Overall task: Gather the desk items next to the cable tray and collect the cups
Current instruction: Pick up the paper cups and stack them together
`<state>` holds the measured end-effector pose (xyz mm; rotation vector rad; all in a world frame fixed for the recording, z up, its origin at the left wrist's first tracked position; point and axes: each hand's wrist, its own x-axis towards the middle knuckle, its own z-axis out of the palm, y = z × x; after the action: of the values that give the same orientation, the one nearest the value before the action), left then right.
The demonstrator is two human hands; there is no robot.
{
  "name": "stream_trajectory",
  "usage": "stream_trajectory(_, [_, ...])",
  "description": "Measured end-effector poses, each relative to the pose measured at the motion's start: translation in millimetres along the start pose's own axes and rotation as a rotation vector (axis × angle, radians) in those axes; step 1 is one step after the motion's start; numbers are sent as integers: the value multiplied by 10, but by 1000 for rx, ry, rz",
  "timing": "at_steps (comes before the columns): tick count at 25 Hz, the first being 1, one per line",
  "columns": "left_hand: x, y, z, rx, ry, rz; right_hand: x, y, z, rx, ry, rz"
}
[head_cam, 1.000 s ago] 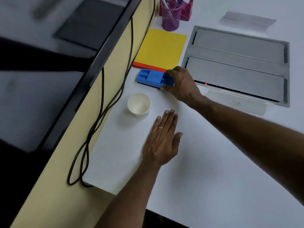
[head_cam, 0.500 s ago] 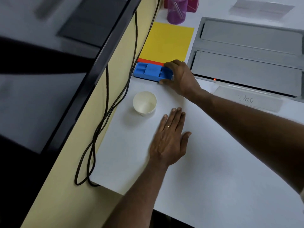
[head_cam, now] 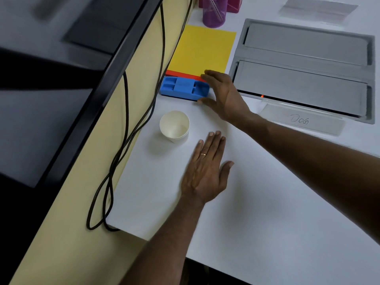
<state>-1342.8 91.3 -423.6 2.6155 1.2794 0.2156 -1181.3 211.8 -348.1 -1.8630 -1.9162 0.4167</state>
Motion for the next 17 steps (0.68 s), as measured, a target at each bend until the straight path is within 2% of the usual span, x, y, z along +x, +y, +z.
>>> stream_trajectory(6, [-24, 8, -31, -14, 75, 3, -500, -264, -160, -11, 20, -243])
stream_trajectory(11, [-172, -24, -175, -206, 200, -4, -823, -455, -243, -56, -73, -357])
stream_trajectory(13, [-327, -78, -263, -331, 264, -92, -864, -503, -237, -82, -106, -364])
stream_trajectory(17, [-551, -240, -541, -502, 504, -364, -828, -659, -210, -104, -101, -352])
